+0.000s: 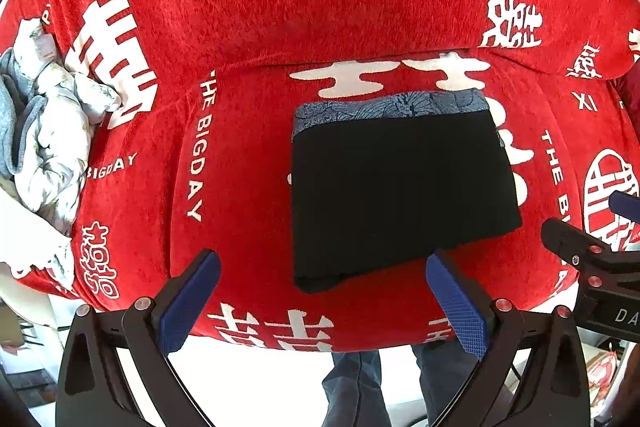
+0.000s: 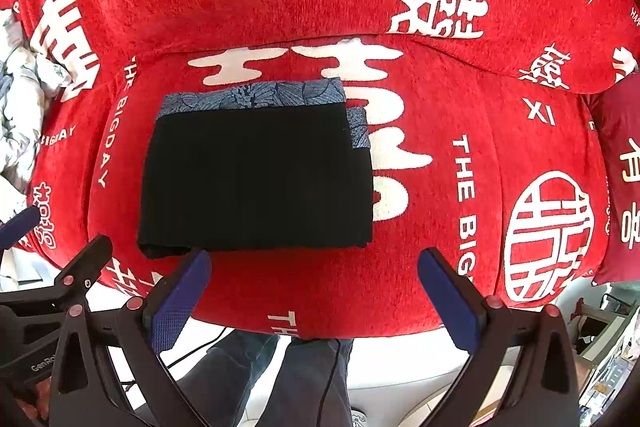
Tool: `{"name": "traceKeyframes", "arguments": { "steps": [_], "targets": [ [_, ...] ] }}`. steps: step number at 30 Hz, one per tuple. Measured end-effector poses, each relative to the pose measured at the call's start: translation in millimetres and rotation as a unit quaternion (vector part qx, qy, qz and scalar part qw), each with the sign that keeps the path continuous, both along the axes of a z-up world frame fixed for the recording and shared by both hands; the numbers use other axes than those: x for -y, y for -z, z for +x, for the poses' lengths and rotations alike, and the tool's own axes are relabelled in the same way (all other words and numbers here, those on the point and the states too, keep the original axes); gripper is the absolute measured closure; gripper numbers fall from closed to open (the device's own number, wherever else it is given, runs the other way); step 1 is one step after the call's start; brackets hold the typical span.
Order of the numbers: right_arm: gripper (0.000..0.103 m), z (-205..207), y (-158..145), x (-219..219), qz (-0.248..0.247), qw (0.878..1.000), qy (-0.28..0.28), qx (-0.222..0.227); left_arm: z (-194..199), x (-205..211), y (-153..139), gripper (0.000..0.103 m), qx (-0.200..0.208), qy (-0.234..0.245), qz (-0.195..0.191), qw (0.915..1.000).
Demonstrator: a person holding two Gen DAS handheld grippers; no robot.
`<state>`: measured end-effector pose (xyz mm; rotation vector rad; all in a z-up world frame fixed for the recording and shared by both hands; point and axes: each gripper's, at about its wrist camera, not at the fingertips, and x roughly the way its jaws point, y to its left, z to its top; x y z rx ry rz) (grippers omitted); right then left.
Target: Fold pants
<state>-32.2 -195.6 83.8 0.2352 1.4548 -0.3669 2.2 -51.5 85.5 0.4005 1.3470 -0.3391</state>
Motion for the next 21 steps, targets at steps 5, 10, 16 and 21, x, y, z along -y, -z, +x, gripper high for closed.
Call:
{"name": "traceKeyframes", "arguments": {
  "steps": [5,10,16,21],
  "targets": [
    [0.0,-0.2,1.5,0.3,0.001,1.0,0.0,-0.003,1.4,-1.7,0.9,0.0,-0.003,-0.005,-0.001,1.0],
    [0.0,-0.6,2.1,-1.4,0.0,1.0,0.0,-0.003,2.4,-3.4,2.1,0.0,-0.006,-0.015,-0.004,0.9999],
    [0.0,-2.3,5.1,0.0,0.002,1.0,0.005,-0.006,2.1,-6.1,2.3,0.0,0.001,-0.025,-0.006,0.9997],
    [0.0,-3.1,7.1,0.8,0.002,1.0,0.004,-0.009,3.0,-7.6,3.2,0.0,-0.006,-0.023,-0.013,0.9996]
  ]
}}
